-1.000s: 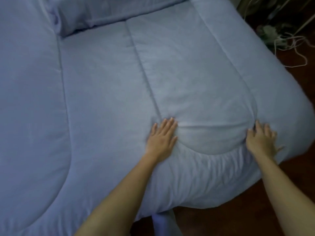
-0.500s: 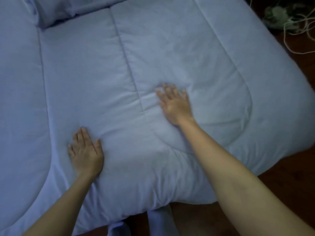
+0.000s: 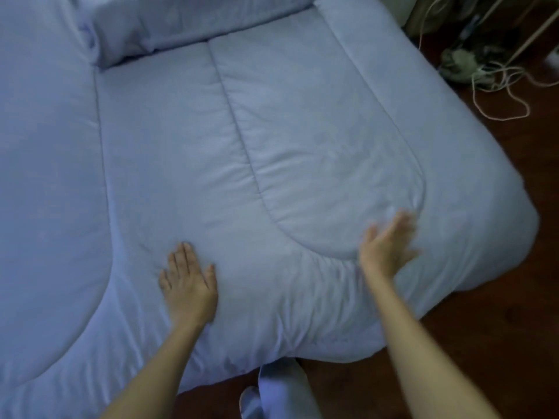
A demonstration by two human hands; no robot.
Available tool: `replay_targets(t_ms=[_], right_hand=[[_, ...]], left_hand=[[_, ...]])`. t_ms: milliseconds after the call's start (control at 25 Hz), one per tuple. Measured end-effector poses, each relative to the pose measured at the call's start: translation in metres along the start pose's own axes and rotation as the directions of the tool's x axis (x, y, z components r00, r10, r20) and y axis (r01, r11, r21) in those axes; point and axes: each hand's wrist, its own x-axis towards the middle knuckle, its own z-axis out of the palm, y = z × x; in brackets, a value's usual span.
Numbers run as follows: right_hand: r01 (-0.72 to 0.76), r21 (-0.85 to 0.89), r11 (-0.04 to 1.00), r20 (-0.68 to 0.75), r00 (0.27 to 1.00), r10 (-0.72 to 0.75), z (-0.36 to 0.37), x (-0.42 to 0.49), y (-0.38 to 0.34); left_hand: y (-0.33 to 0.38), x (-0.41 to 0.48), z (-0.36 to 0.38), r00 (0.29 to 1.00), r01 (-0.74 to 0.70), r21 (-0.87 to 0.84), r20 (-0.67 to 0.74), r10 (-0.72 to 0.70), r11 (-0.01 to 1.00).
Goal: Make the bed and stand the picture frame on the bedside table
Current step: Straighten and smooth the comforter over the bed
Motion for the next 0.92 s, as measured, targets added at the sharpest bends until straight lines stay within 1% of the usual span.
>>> replay_targets(t_ms=[40, 80, 120, 160, 200, 240, 280, 320, 360, 400, 440, 480, 560, 600, 640, 680, 760, 840, 920], right_hand=[[0.278, 0.016, 0.960, 0.066, 0.958, -0.279, 0.018, -0.051, -0.008], [0.583, -0.007, 0.812, 0.184, 0.799, -0.572, 0.036, -0.104, -0.010], [0.801, -0.037, 0.598, 0.287, 0.582, -0.761, 0.049, -0.145, -0.008], [0.906, -0.054, 0.419, 0.360, 0.409, -0.838, 0.055, -0.166, -0.003], [0.931, -0.070, 0.359, 0.398, 0.356, -0.846, 0.057, -0.169, 0.004], [0.898, -0.100, 0.428, 0.387, 0.431, -0.815, 0.052, -0.162, 0.012], [0.820, -0.128, 0.558, 0.360, 0.562, -0.744, 0.043, -0.149, 0.023], [0.710, -0.155, 0.687, 0.340, 0.691, -0.638, 0.031, -0.133, 0.037], [0.587, -0.209, 0.782, 0.300, 0.800, -0.520, 0.019, -0.114, 0.052], [0.464, -0.261, 0.846, 0.309, 0.871, -0.382, 0.005, -0.092, 0.067], [0.370, -0.302, 0.878, 0.341, 0.902, -0.263, -0.012, -0.074, 0.079], [0.312, -0.346, 0.885, 0.388, 0.906, -0.168, -0.025, -0.056, 0.089], [0.205, -0.405, 0.891, 0.491, 0.871, 0.023, -0.055, -0.033, 0.094], [0.152, -0.393, 0.907, 0.517, 0.852, 0.081, -0.064, -0.028, 0.093], [0.119, -0.355, 0.927, 0.525, 0.846, 0.093, -0.075, -0.028, 0.090], [0.126, -0.287, 0.950, 0.546, 0.836, 0.054, -0.083, -0.032, 0.082], [0.212, -0.063, 0.975, 0.595, 0.792, -0.134, -0.110, -0.048, 0.053], [0.259, 0.178, 0.949, 0.572, 0.758, -0.314, -0.149, -0.061, 0.022], [0.249, 0.397, 0.883, 0.518, 0.733, -0.440, -0.197, -0.059, -0.001]], left_hand=[[-0.006, -0.013, 0.001, 0.999, -0.035, 0.002, 0.016, 0.035, 0.999], [-0.015, -0.025, 0.004, 0.997, -0.078, 0.024, 0.029, 0.077, 0.997], [-0.025, -0.037, 0.007, 0.992, -0.120, 0.050, 0.044, 0.118, 0.992], [-0.035, -0.048, 0.009, 0.987, -0.155, 0.078, 0.052, 0.151, 0.985], [-0.044, -0.058, 0.009, 0.983, -0.178, 0.101, 0.073, 0.171, 0.979], [-0.052, -0.069, 0.008, 0.978, -0.188, 0.122, 0.113, 0.174, 0.975], [-0.056, -0.078, 0.006, 0.972, -0.191, 0.144, 0.167, 0.166, 0.971], [-0.059, -0.086, 0.005, 0.964, -0.190, 0.166, 0.218, 0.152, 0.968], [-0.059, -0.094, 0.004, 0.953, -0.198, 0.185, 0.265, 0.146, 0.962], [-0.056, -0.101, 0.002, 0.940, -0.216, 0.197, 0.308, 0.148, 0.956], [-0.053, -0.109, -0.002, 0.923, -0.239, 0.201, 0.352, 0.158, 0.950], [-0.049, -0.114, -0.003, 0.897, -0.267, 0.197, 0.408, 0.168, 0.944], [-0.038, -0.123, -0.009, 0.833, -0.275, 0.118, 0.525, 0.175, 0.954], [-0.029, -0.126, -0.012, 0.808, -0.272, 0.060, 0.556, 0.194, 0.961], [-0.014, -0.132, -0.021, 0.800, -0.274, 0.008, 0.556, 0.224, 0.962], [0.004, -0.138, -0.030, 0.799, -0.291, -0.046, 0.538, 0.269, 0.956], [0.048, -0.153, -0.055, 0.804, -0.331, -0.158, 0.469, 0.366, 0.930], [0.098, -0.170, -0.084, 0.822, -0.363, -0.296, 0.345, 0.453, 0.883], [0.145, -0.182, -0.111, 0.843, -0.391, -0.442, 0.181, 0.507, 0.808]])
